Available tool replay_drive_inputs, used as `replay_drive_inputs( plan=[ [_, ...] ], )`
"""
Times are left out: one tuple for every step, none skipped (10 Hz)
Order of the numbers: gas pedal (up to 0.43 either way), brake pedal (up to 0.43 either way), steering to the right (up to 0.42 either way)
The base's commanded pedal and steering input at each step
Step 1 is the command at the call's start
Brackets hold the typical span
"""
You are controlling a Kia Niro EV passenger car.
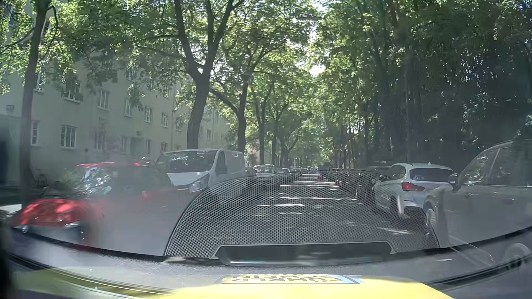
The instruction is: Follow the waypoints while adhering to traffic rules and regulations
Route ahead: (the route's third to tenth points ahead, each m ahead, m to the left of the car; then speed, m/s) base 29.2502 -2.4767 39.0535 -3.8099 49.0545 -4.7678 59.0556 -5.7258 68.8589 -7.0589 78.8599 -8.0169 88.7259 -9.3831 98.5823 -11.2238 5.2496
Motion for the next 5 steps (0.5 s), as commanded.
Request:
replay_drive_inputs(
  plan=[
    [0.138,0.000,0.093],
    [0.130,0.000,0.091],
    [0.118,0.000,0.090],
    [0.110,0.000,0.089],
    [0.098,0.000,0.088]
  ],
)
